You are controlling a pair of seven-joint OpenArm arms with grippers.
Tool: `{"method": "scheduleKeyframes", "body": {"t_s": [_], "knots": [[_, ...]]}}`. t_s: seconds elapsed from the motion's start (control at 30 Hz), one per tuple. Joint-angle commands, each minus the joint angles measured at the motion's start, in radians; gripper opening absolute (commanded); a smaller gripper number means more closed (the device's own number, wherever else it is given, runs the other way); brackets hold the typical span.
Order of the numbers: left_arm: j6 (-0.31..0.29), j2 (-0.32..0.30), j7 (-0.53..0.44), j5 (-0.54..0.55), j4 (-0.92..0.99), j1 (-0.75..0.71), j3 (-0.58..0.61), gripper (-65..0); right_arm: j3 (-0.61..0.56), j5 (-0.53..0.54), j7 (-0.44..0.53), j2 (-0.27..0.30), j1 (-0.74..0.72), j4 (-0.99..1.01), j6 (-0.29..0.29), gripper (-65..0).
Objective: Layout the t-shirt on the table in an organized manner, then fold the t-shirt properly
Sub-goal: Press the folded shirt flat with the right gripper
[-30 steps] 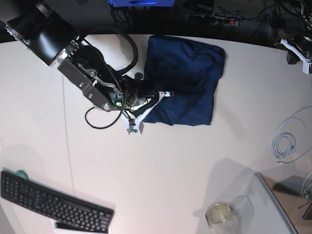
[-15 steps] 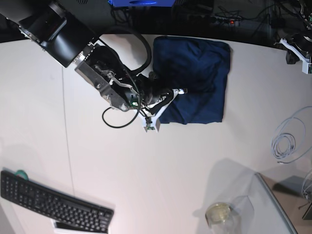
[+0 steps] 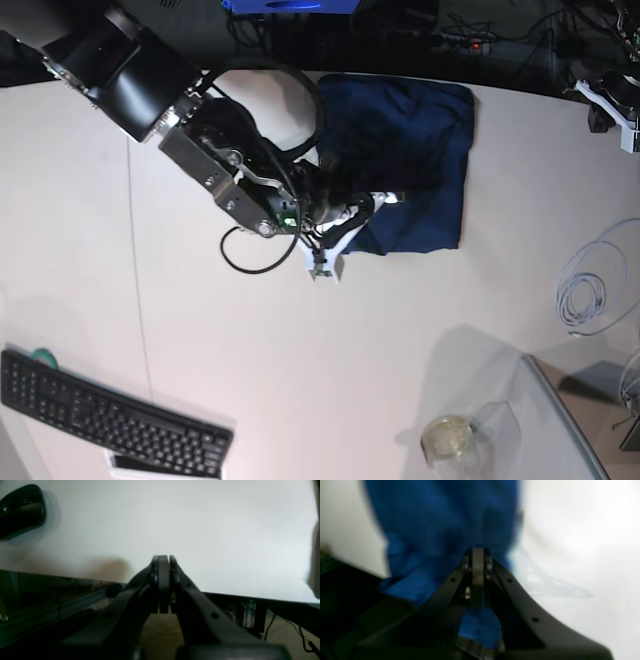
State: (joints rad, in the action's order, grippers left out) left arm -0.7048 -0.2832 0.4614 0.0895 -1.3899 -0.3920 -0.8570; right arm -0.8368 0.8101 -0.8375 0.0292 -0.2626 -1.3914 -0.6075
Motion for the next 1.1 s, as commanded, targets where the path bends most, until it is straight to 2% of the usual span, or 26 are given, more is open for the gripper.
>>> {"method": "scheduleKeyframes", "body": {"t_s": [0.0, 0.17, 0.27, 0.43, 0.6, 0.77, 1.0, 1.07], "knots": [[0.007, -0.015, -0.02, 0.011, -0.013, 0.02, -0.003, -65.0, 0.004, -0.008, 0.008, -0.004, -0.024, 0.005, -0.004, -65.0], [0.007, 0.019, -0.02, 0.01, 0.03, 0.078, 0.009, -65.0, 0.004, -0.01, 0.016, -0.035, -0.025, 0.08, -0.001, -65.0], [0.007, 0.031, -0.02, 0.008, 0.025, 0.078, 0.095, -65.0, 0.003, -0.01, 0.047, -0.039, -0.027, 0.106, -0.001, -65.0], [0.007, 0.051, -0.02, 0.008, 0.036, 0.067, 0.172, -65.0, 0.003, -0.01, 0.051, -0.047, -0.027, 0.105, -0.001, -65.0], [0.007, 0.058, -0.02, 0.008, 0.037, 0.066, 0.238, -65.0, 0.003, -0.01, 0.053, -0.084, -0.036, 0.106, 0.001, -65.0], [0.007, 0.078, -0.02, 0.008, 0.037, 0.064, 0.301, -65.0, 0.003, -0.01, 0.065, -0.147, -0.057, 0.186, 0.001, -65.0], [0.007, 0.089, -0.019, 0.011, 0.008, 0.041, 0.293, -65.0, -0.114, -0.004, 0.171, -0.176, -0.122, 0.272, 0.002, -65.0], [0.007, 0.08, -0.019, 0.011, -0.029, 0.011, 0.232, -65.0, -0.115, -0.004, 0.2, -0.179, -0.131, 0.294, 0.002, -65.0]]}}
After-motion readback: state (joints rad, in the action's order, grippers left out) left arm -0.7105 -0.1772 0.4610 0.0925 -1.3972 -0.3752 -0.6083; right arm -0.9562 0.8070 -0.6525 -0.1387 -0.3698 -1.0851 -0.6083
